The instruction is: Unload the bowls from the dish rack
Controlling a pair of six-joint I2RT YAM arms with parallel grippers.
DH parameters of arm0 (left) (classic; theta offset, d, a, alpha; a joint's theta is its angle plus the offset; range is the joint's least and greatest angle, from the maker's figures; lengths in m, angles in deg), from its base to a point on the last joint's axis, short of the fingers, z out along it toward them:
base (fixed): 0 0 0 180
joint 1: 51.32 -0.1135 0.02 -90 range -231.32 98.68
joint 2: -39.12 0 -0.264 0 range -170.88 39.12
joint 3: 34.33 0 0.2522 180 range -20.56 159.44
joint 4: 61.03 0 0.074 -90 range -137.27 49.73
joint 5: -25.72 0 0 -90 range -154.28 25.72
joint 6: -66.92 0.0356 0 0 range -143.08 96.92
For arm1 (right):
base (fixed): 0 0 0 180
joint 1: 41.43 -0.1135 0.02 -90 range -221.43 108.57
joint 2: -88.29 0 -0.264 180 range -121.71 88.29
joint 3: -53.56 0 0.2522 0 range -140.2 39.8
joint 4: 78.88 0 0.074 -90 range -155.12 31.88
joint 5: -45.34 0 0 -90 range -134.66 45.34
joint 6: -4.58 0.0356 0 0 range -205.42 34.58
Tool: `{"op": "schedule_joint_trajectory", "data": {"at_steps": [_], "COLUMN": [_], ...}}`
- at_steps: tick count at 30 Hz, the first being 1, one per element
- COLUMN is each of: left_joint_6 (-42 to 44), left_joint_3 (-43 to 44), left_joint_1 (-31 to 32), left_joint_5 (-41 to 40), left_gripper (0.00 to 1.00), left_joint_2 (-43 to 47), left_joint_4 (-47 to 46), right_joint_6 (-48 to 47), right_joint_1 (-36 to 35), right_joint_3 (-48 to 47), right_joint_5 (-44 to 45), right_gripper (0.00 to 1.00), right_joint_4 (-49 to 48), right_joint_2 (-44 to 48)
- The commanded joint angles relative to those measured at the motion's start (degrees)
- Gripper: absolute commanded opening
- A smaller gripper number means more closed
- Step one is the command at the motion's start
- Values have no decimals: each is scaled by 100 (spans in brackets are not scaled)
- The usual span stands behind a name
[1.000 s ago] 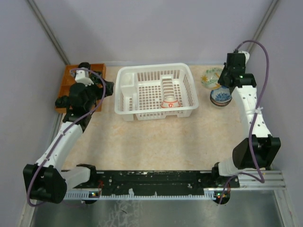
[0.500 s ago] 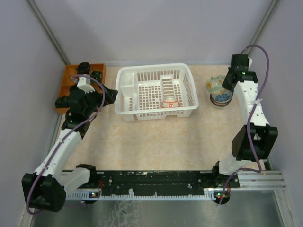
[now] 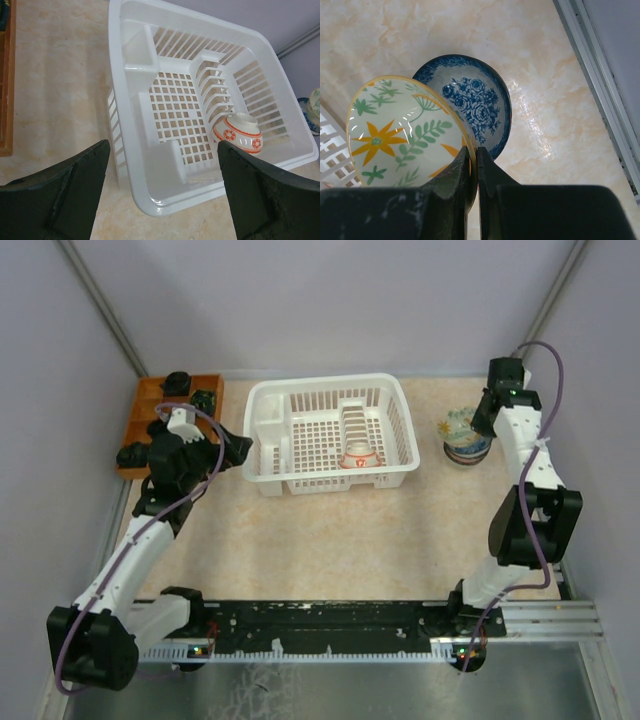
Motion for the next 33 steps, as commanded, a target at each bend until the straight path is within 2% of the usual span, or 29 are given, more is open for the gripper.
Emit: {"op": "schedule_joint_trajectory", "data": {"at_steps": [1, 25, 33], "left_joint_6": [-16, -45, -46], "left_joint_3": [-82, -102, -115], "left_joint_1": [42, 72, 75], "left_joint_5": [114, 130, 113], "left_gripper": [94, 94, 94], "left_joint_2": [32, -65, -82], "left_joint_4": [-139, -247, -256], "right_joint_6": [-82, -135, -143], "right_joint_1": [66, 170, 211], "right_joint_3": [-210, -296, -333], "right_joint_5": [91, 346, 264], "right_gripper": [0, 0, 14], "right_joint_4": [-389, -360, -360], "right_joint_2": [-133, -500, -556]}}
